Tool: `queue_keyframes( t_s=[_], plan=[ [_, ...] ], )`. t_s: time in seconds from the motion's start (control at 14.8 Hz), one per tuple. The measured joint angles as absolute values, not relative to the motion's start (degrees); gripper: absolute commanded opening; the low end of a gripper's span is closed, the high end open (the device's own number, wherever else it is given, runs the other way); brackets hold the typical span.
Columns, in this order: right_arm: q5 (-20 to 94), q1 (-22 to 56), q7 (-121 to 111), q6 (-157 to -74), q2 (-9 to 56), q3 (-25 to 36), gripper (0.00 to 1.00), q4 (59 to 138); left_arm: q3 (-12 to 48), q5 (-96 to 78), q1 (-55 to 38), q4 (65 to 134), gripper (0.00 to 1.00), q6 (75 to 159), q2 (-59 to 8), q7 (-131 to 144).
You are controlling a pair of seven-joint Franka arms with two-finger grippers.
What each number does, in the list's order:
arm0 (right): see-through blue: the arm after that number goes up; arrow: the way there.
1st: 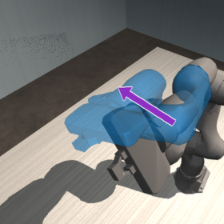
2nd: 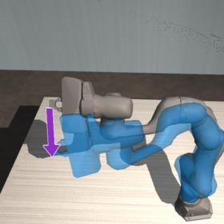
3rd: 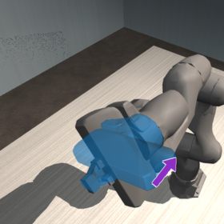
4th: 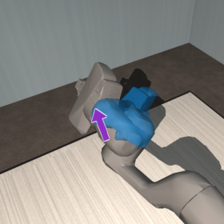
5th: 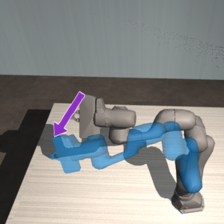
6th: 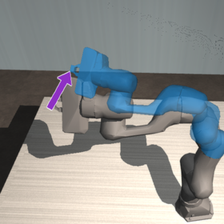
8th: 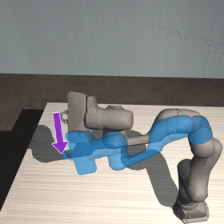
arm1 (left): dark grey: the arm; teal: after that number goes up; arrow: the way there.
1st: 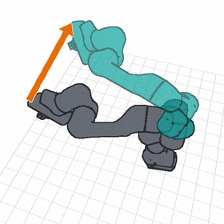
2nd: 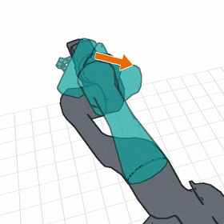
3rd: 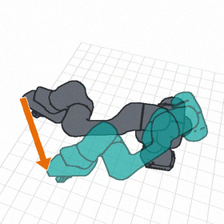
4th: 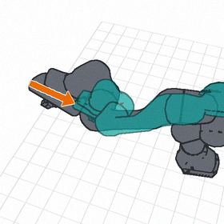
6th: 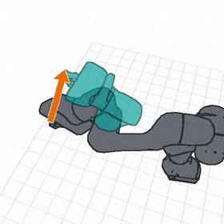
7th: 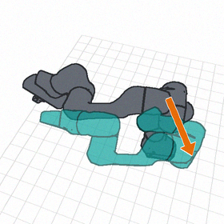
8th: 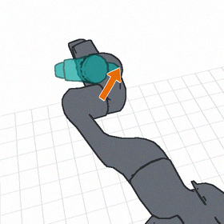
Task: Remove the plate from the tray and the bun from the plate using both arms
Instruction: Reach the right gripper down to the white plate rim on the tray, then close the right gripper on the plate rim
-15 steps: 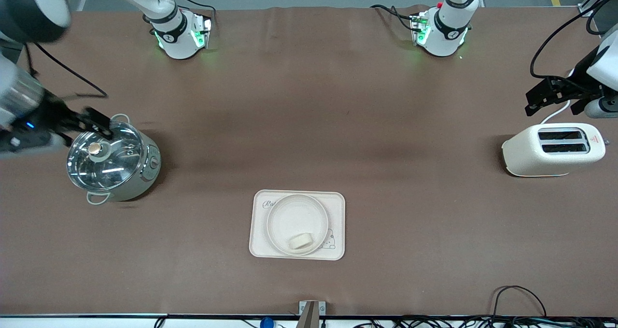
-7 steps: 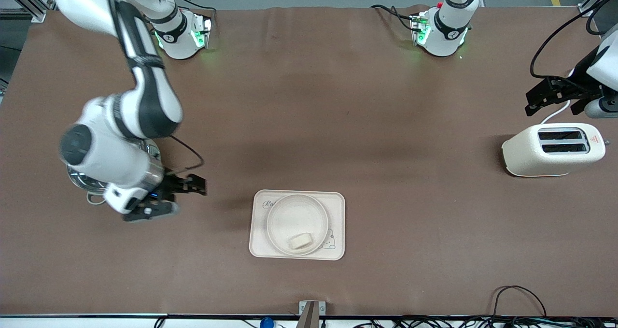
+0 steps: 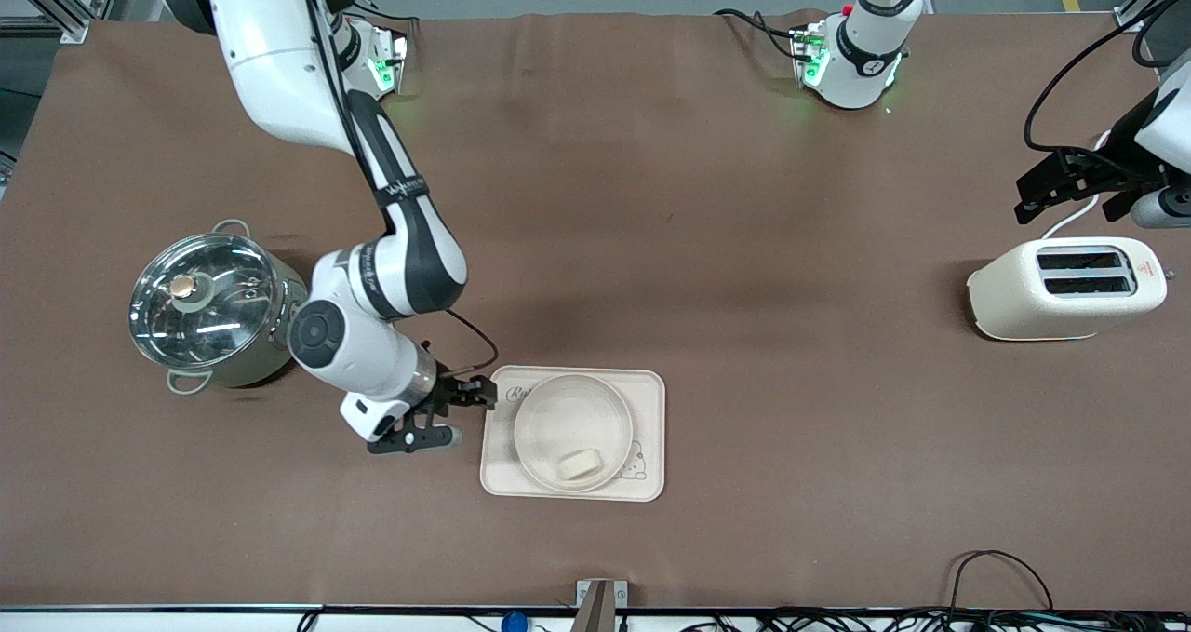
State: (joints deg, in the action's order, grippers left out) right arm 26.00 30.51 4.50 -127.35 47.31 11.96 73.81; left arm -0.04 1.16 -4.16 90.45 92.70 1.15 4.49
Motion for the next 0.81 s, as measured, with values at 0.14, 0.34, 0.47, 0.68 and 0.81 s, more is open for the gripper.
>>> queue_keyframes(
  t_s=[0.14,0.34,0.47,0.68,0.81],
  plan=[
    [26.1,30.1,6.4,-127.6,51.3,10.7,0.7,69.2,0.0,1.2,-4.2,90.4,1.0,92.7,1.2,4.5],
    [26.2,28.6,7.2,-131.5,55.7,7.7,0.63,65.7,0.0,1.2,-4.2,90.4,1.0,92.7,1.2,4.5],
    [26.2,26.9,7.5,-133.3,57.5,4.6,0.56,64.9,0.0,1.2,-4.2,90.5,1.0,92.7,1.2,4.5],
    [26.2,25.5,7.5,-133.7,58.8,2.8,0.46,64.3,0.0,1.2,-4.2,90.5,1.0,92.7,1.2,4.5],
    [26.2,25.3,7.5,-133.7,59.1,2.5,0.37,64.2,0.0,1.2,-4.2,90.5,1.0,92.7,1.2,4.5]
  ],
)
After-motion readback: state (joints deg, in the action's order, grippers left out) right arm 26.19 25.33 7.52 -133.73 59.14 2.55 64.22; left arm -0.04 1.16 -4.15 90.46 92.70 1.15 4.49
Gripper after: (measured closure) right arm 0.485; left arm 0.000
